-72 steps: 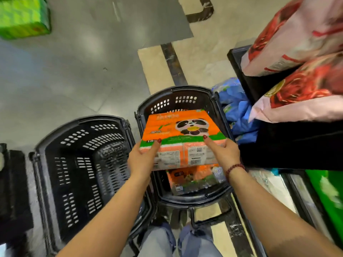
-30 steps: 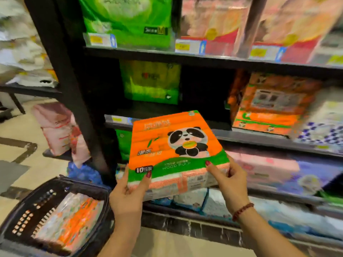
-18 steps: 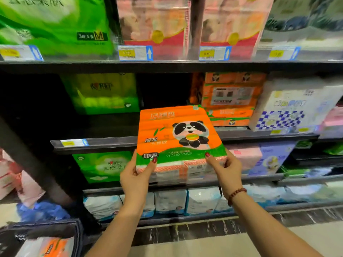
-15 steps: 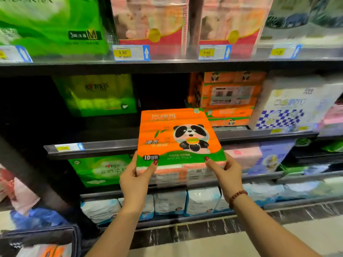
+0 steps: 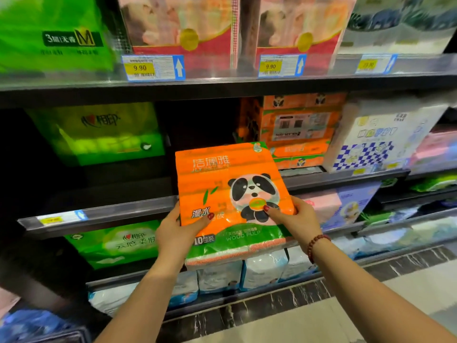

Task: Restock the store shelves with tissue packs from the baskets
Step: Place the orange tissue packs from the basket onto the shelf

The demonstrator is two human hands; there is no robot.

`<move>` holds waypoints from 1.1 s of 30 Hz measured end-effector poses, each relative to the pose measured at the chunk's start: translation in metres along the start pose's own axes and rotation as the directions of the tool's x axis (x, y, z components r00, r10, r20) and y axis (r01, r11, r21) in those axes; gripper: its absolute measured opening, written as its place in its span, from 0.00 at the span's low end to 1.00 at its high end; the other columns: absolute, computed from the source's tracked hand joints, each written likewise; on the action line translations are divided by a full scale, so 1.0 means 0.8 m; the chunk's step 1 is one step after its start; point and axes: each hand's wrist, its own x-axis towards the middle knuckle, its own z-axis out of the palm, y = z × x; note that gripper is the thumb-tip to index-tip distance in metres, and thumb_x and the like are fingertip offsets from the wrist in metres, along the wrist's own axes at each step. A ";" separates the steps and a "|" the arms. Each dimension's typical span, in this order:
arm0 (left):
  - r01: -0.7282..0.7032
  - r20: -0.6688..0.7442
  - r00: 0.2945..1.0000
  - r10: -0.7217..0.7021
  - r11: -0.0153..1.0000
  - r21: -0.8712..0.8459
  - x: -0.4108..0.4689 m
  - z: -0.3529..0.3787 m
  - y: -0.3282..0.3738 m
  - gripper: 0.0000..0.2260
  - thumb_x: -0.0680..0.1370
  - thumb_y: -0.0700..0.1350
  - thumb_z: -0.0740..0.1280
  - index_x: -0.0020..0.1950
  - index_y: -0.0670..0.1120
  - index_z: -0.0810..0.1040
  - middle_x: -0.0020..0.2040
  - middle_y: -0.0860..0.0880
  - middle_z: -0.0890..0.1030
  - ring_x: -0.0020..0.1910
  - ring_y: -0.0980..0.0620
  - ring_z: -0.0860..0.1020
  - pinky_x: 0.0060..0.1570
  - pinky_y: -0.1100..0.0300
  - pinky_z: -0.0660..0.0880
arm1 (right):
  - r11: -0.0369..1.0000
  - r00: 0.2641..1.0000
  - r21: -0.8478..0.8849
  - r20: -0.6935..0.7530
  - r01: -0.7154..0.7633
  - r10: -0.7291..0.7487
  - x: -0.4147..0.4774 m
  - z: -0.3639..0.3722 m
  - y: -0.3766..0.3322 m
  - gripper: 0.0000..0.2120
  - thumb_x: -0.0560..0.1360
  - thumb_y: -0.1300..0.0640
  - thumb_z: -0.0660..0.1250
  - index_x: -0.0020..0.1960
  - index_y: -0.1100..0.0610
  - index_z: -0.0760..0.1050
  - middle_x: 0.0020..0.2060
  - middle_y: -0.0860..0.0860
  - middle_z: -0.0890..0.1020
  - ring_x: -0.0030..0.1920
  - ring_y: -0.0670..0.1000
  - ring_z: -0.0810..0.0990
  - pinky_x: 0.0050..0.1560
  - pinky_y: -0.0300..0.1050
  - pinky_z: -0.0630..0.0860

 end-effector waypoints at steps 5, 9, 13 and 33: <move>-0.064 0.001 0.998 0.064 0.997 -0.048 -0.008 0.027 -0.005 0.22 0.67 0.49 0.78 0.60 0.59 0.78 0.49 0.56 0.85 0.50 0.52 0.83 0.55 0.45 0.78 | 0.992 0.992 0.009 -0.007 0.123 -0.123 -0.009 -0.032 0.010 0.11 0.67 0.57 0.77 0.46 0.48 0.79 0.39 0.47 0.86 0.42 0.51 0.85 0.41 0.47 0.82; -0.147 -0.019 0.989 0.146 0.988 -0.043 -0.019 0.070 0.001 0.28 0.68 0.48 0.78 0.66 0.59 0.75 0.51 0.57 0.84 0.52 0.55 0.82 0.57 0.48 0.78 | 0.976 0.975 -0.004 -0.047 0.217 -0.217 -0.003 -0.080 0.021 0.12 0.66 0.54 0.78 0.48 0.50 0.80 0.38 0.52 0.85 0.41 0.53 0.84 0.42 0.48 0.82; -0.227 -0.090 0.970 0.225 0.974 -0.016 -0.049 0.137 -0.004 0.33 0.68 0.46 0.78 0.69 0.62 0.70 0.49 0.61 0.84 0.49 0.61 0.82 0.55 0.54 0.78 | 0.956 0.956 -0.035 -0.021 0.292 -0.293 0.002 -0.142 0.044 0.20 0.63 0.50 0.77 0.53 0.47 0.78 0.43 0.44 0.85 0.43 0.45 0.84 0.42 0.42 0.82; -0.632 -0.221 0.732 0.644 0.764 0.132 -0.008 0.284 0.133 0.38 0.70 0.47 0.77 0.75 0.55 0.62 0.62 0.61 0.78 0.60 0.60 0.77 0.62 0.48 0.75 | 0.741 0.738 -0.049 -0.077 0.669 -0.671 0.134 -0.288 -0.047 0.35 0.64 0.60 0.80 0.65 0.51 0.66 0.58 0.47 0.75 0.59 0.43 0.75 0.59 0.39 0.74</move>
